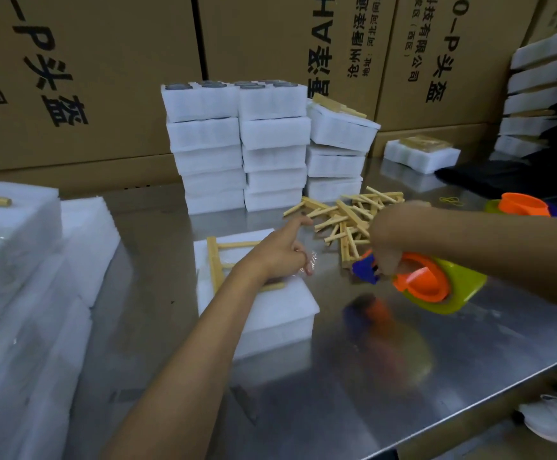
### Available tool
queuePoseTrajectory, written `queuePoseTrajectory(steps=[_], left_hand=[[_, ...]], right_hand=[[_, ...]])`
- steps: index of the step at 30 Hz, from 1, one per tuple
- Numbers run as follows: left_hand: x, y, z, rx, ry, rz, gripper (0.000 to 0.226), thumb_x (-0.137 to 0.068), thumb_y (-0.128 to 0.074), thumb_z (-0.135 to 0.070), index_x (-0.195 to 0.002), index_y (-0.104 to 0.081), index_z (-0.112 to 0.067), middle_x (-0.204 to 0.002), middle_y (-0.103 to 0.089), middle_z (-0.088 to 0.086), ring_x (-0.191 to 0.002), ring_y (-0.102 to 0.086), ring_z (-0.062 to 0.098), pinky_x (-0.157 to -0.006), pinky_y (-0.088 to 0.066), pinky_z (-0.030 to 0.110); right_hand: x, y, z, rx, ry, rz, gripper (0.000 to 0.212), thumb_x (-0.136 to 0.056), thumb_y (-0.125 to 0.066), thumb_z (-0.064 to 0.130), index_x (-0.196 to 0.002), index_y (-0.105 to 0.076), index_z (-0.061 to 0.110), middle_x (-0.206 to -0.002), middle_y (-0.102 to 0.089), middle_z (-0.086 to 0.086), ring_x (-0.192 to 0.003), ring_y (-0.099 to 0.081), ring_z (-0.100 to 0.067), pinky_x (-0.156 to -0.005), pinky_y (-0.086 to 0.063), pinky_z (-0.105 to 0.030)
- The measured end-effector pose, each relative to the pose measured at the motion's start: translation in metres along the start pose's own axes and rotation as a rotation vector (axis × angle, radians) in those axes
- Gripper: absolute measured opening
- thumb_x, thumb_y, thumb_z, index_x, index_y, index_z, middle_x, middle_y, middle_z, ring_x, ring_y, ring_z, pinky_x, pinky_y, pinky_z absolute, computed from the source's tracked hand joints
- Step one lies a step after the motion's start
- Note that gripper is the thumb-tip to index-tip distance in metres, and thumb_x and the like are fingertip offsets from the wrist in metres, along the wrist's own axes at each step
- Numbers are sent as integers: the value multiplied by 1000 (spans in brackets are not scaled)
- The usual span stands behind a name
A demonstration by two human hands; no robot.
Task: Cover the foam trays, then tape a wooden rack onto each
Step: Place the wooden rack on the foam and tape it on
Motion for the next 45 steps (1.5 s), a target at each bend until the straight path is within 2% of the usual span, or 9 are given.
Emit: queuePoseTrajectory(steps=[5,9,13,19,22,26,30,40,45], left_hand=[[-3,1,2,126,9,51,54,-96,-60,-9,-140,-38,-32,-87,-76,-3,-96,-63,13,-93,-44,31],[-2,0,1,50,30,53,62,-93,-56,-6,-144,-35,-35,-93,-77,-7,-105,-63,11,-89,-45,27],[2,-5,3,-129,-8,34,66,-90,-53,-6,-146,-34,-37,-98,-76,-8,-106,-58,12,-89,-40,23],[-7,-18,-1,-553,92,198,73,-87,-40,-7,-151,-24,-38,-132,-63,-6,-130,-33,25,-111,-27,36],[-13,-18,-9,-689,237,280,79,-91,-48,-19,-155,-11,-45,-151,-45,2,-139,-18,36,-113,-32,48],[-17,-20,-16,-870,287,293,81,-94,-52,-23,-160,-7,-34,-169,0,4,-154,11,30,-123,6,53],[-21,-28,-11,-894,321,243,75,-96,-48,-22,-160,-11,-30,-169,3,6,-154,15,29,-120,15,53],[-19,-25,-12,-652,285,-47,64,-87,-58,-19,-148,-39,-24,-144,-47,9,-140,-32,26,-113,-23,35],[-6,2,-15,-44,105,-127,63,-82,-74,-9,-139,-54,-27,-144,-50,-2,-126,-49,16,-94,-44,23]], right_hand=[[15,-39,-41,-285,-161,-307,73,-73,-67,41,-137,-38,22,-106,-60,-2,-97,-59,-22,-77,-45,-32],[3,-73,-18,-269,-326,-702,89,-75,-61,62,-143,-22,20,-121,-52,-10,-108,-53,-29,-87,-40,-39],[-6,-100,8,-378,-363,-713,96,-72,-66,48,-148,-13,21,-122,-42,-8,-108,-44,-28,-87,-34,-42],[7,-125,36,-429,-279,-962,98,-55,-81,24,-145,-45,13,-107,-51,-20,-93,-49,-38,-76,-36,-50],[9,-132,49,-399,-220,-825,107,-59,-82,31,-152,-32,18,-119,-49,-18,-102,-48,-36,-82,-38,-50],[11,-131,51,-395,-159,-727,106,-77,-66,35,-154,5,24,-135,-31,-11,-117,-37,-30,-93,-33,-47],[15,-131,52,-468,-99,-684,120,-67,-67,42,-153,15,26,-131,-28,-7,-114,-39,-26,-87,-35,-42],[56,-93,48,-551,-85,-842,80,-83,-51,44,-154,-21,23,-152,-31,-7,-137,-31,-31,-105,-29,-45],[53,-56,55,-1135,332,-950,60,-91,-49,28,-148,-33,21,-145,-43,-1,-133,-38,-20,-102,-30,-26]])
Point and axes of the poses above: each hand's wrist, its own x-axis away from the middle knuckle, its own y-axis out of the back of the hand, z = x × y, the point moved 3 cm from there along -x, towards the middle knuckle
